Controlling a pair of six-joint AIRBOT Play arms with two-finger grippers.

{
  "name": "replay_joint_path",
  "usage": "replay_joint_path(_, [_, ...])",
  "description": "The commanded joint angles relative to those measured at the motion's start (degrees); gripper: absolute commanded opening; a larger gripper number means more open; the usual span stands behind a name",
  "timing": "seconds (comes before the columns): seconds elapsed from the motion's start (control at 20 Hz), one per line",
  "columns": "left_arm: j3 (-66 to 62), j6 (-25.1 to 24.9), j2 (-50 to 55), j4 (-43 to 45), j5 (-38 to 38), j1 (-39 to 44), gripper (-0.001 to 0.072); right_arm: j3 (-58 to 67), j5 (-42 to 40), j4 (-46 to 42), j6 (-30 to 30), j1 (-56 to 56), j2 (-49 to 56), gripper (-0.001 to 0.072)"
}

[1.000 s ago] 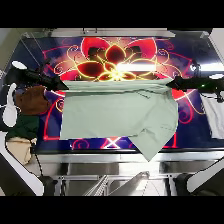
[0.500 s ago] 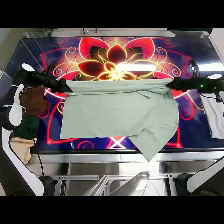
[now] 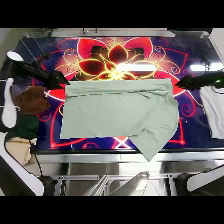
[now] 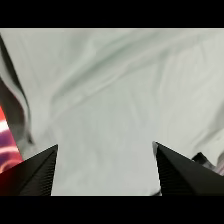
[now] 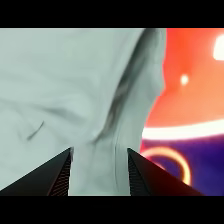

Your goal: Fold the shirts.

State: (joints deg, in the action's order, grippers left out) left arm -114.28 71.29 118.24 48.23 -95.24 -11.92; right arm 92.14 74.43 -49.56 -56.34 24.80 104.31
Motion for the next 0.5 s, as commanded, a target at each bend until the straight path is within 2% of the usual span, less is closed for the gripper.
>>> replay_joint_path(0.0, [14.9,2.6,-9.7,0.4,-1.4,-3.3,0.0616,-4.2,9.2,-4.1,-6.9,3.7,-8.9,0.0389])
replay_joint_path(0.1, [30.9,1.7,-16.7,3.3,3.9,-4.7,0.0616,-14.3,8.5,-2.3,-8.3,5.4,-16.0,0.0388])
replay_joint_path(0.25, [49.6,1.6,-22.8,13.5,8.3,-5.1,0.0617,-31.4,5.7,-1.4,-9.2,6.2,-28.2,0.0361])
replay_joint_path(0.45, [61.0,-0.7,-26.5,12.1,14.8,-5.1,0.0617,-47.5,-0.2,-0.1,-9.7,6.1,-42.5,0.0363])
